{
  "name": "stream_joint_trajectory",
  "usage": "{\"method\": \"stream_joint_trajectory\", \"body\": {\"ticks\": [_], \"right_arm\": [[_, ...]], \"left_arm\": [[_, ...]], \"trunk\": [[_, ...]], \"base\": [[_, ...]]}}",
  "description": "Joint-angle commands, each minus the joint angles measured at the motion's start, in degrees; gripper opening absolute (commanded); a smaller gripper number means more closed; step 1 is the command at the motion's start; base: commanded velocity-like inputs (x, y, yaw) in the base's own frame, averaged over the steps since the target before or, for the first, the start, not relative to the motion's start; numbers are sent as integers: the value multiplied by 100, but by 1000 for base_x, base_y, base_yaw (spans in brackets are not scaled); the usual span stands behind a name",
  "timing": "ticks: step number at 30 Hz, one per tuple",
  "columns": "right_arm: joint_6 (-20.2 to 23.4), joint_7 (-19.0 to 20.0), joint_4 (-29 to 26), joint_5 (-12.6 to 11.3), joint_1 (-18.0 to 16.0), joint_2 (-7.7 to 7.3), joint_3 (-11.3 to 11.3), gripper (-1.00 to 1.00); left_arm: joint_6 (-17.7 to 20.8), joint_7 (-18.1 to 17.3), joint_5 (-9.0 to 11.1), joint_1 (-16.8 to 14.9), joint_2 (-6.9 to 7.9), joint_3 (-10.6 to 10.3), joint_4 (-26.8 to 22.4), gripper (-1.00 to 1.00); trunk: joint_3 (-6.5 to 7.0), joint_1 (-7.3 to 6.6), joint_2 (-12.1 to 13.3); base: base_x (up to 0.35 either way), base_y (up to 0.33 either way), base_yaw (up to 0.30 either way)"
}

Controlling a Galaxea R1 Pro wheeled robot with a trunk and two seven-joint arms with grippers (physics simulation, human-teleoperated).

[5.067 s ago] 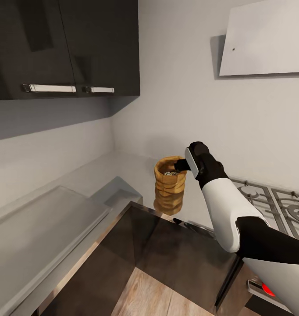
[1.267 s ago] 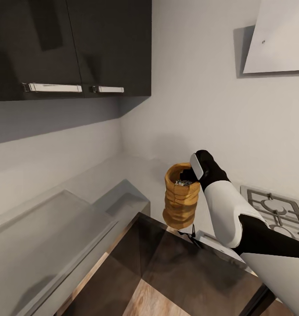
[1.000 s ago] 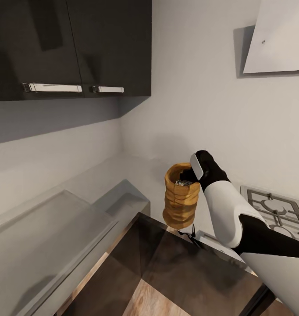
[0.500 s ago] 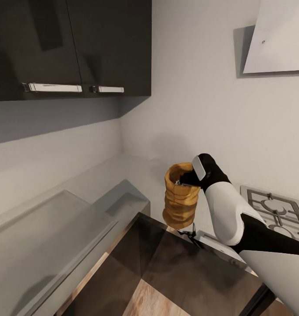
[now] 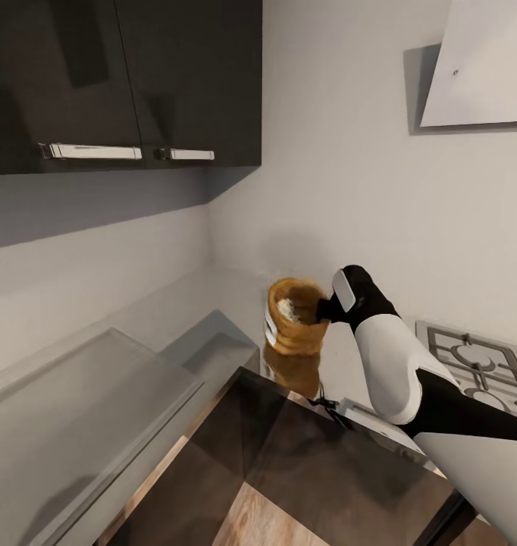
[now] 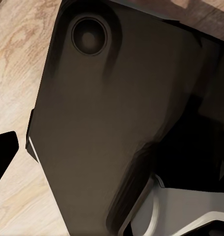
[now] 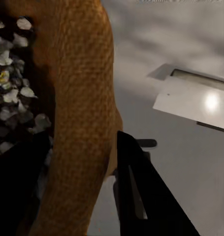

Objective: In the kitchen, take the popcorn bag from the countertop, put it into the microwave, and heat it until the popcorn is cooked so the cooked popcorn ends up inside the bag.

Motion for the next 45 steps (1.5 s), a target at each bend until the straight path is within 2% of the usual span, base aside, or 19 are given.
{"method": "stream_joint_trajectory", "body": {"ticks": [1, 6, 12, 14, 16, 18, 22, 34, 45], "right_arm": [[17, -4, -11, 21, -6, 8, -31, -100], [17, -4, -151, 34, -6, 8, -9, -100], [17, -4, -966, 22, -6, 8, -8, -100], [17, -8, -1045, 25, -6, 8, 3, -100], [17, -7, -1071, 25, -6, 8, 172, -100], [17, -1, -1097, 26, -6, 8, 528, -100], [17, 4, -1301, 2, -6, 8, 682, -100], [17, 27, -1345, -43, -6, 8, 676, -100], [17, 37, -1347, -43, -6, 8, 678, -100]], "left_arm": [[-9, -1, 13, -1, -2, 30, -3, 100], [-4, -1, 13, -1, -2, 30, -3, 100], [-9, -1, 13, -1, -2, 30, -3, 100], [-5, -1, 13, -1, -2, 30, -3, 100], [-4, -1, 13, -1, -2, 30, -3, 100], [-3, -1, 13, -1, -2, 30, -3, 100], [-3, -1, 13, -1, -2, 30, -3, 100], [-11, -1, -16, -1, -7, 20, -3, 100], [-12, 1, -22, -1, -19, 38, -3, 100]], "trunk": [[-6, 0, -4], [-6, 0, -4], [-6, 0, -4], [-6, 0, -4], [-6, 0, -4], [-6, 0, -4], [-6, 0, -4], [-6, 0, -4], [-6, 0, -4]], "base": [[0, 0, 0], [0, 0, 0], [0, 0, 0], [0, 0, 0], [0, 0, 0], [0, 0, 0], [0, 0, 0], [-11, 0, 0], [-318, 0, 0]]}}
